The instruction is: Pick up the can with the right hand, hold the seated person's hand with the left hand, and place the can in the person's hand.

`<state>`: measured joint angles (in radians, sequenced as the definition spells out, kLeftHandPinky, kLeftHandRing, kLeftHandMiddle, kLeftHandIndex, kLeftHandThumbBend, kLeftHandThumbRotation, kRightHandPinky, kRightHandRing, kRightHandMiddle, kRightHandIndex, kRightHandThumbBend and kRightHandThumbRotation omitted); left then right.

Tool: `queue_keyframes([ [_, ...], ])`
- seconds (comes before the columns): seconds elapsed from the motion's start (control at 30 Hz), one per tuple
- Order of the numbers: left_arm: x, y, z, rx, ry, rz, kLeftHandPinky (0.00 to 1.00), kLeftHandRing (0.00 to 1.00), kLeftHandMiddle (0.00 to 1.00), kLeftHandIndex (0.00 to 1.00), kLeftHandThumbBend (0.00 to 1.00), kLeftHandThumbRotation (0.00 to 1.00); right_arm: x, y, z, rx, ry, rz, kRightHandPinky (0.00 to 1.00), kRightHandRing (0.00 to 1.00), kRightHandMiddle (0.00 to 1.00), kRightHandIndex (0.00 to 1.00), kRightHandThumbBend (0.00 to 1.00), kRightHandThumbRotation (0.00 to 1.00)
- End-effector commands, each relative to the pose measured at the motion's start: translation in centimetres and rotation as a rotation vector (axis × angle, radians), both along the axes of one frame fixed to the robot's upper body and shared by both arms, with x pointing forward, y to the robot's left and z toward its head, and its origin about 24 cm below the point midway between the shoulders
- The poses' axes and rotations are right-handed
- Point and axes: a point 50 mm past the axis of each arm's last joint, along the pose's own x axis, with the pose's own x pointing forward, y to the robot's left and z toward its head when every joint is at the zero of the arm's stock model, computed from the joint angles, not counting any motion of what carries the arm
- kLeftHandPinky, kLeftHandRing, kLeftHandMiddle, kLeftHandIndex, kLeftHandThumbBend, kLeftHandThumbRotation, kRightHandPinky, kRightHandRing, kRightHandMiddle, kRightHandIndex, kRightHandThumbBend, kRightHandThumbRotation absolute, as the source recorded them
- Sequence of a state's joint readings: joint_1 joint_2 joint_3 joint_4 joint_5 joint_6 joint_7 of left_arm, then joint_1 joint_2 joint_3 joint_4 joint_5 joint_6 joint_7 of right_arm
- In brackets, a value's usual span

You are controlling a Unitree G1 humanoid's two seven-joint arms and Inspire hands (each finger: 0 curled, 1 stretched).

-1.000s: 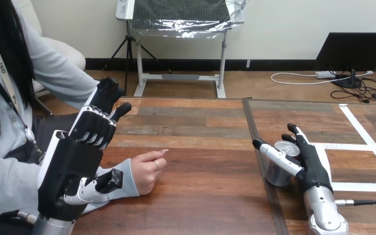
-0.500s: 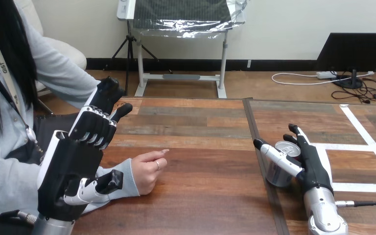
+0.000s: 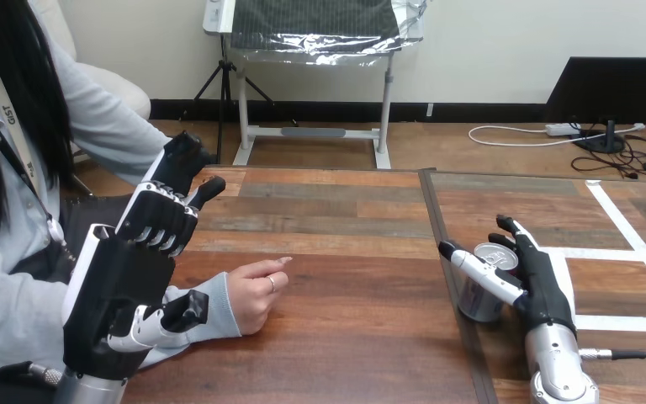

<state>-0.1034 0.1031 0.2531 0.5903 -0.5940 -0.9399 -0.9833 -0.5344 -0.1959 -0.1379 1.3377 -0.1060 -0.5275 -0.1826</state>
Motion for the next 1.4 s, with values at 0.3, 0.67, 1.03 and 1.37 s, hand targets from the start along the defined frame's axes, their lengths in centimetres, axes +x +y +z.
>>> queue_keyframes([
  [0.3,1.39,0.03,1.78,0.004,-0.083,-0.005,0.92,0.99,0.99,0.95,1.00,0.51,-0.43,0.07,-0.50,0.040,0.012,-0.042,0.70,0.77,0.82,0.85,0.97,0.21],
  [0.67,1.39,0.03,1.92,0.009,-0.087,-0.009,0.91,0.99,0.99,0.95,1.00,0.51,-0.45,0.14,-0.57,0.055,0.014,-0.057,0.67,0.75,0.80,0.83,0.93,0.10],
  [1.03,1.42,-0.07,2.00,0.001,-0.095,-0.013,0.91,0.99,0.99,0.95,1.00,0.51,-0.45,-0.02,-0.52,0.080,0.004,-0.087,0.61,0.67,0.75,0.76,0.89,0.01],
  [1.37,1.45,-0.22,1.98,-0.002,-0.100,-0.010,0.91,0.98,0.99,0.95,1.00,0.52,-0.39,-0.26,-0.40,0.068,0.002,-0.117,0.62,0.63,0.67,0.69,0.85,0.00],
])
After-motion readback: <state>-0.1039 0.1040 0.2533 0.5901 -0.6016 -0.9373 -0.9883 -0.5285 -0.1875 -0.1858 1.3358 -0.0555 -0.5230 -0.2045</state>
